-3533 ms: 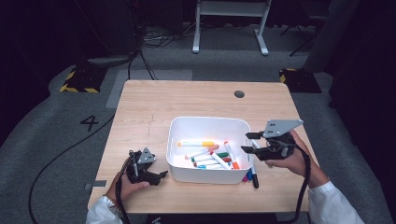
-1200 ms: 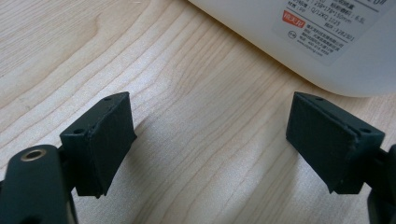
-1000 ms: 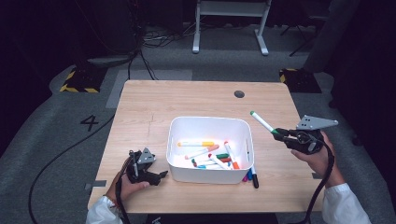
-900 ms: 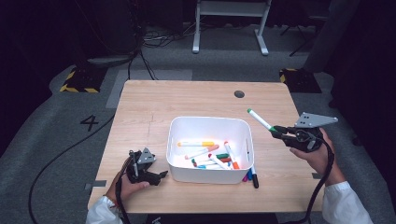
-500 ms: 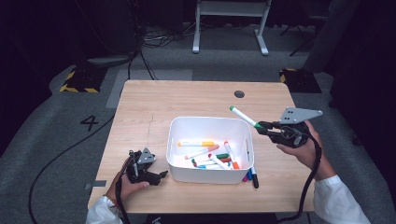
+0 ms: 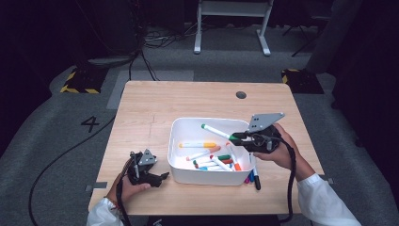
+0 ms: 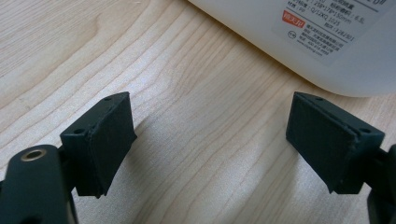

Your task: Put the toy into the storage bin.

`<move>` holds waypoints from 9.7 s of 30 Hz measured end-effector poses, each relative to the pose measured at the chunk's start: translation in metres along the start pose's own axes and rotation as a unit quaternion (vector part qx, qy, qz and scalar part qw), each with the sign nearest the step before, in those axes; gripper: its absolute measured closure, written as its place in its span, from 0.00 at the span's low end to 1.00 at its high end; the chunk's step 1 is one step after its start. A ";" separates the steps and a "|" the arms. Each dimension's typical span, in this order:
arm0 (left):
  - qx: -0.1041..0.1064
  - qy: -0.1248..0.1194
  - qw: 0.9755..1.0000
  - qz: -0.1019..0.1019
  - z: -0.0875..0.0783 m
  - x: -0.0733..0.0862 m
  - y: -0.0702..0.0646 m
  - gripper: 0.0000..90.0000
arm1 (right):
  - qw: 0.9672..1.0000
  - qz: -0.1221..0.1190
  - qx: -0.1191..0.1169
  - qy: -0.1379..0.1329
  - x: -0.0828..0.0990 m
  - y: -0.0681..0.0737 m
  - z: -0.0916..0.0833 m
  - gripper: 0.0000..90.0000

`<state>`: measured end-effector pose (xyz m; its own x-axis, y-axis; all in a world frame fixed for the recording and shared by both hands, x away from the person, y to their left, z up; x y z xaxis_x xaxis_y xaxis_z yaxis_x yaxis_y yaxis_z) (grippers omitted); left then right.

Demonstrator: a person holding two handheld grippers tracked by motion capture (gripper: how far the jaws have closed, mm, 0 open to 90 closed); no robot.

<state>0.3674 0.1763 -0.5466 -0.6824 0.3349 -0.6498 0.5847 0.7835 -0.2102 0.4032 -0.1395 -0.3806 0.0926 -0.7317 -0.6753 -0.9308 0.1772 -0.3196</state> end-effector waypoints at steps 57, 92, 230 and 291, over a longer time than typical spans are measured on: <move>-0.001 0.001 1.000 0.002 0.000 0.000 0.000 0.17 | 0.995 0.057 0.080 -0.007 0.057 0.021 -0.068 0.41; 0.000 -0.001 1.000 0.002 0.000 0.000 0.000 0.17 | 0.974 0.191 0.076 0.097 0.188 0.067 0.001 0.51; 0.001 0.000 1.000 0.005 0.000 0.000 -0.001 0.17 | 0.993 0.067 0.095 -0.001 0.082 0.017 -0.066 0.35; 0.001 0.000 1.000 0.005 0.000 0.000 -0.001 0.17 | 0.969 0.201 0.109 0.097 0.202 0.030 0.008 0.83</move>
<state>0.3670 0.1758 -0.5466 -0.6766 0.3427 -0.6517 0.5920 0.7795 -0.2046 0.3968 -0.2765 -0.5320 -0.3492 -0.6816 -0.6430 -0.7792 0.5924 -0.2048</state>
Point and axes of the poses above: each handheld gripper's, and its own axes: z roughly forward along the jaws, x roughly out of its underside, y roughly to its left, the point moved 6 cm from there along z, roughly forward along the jaws, and after that the axes turned 15 degrees about -z, right-handed, at the moved point
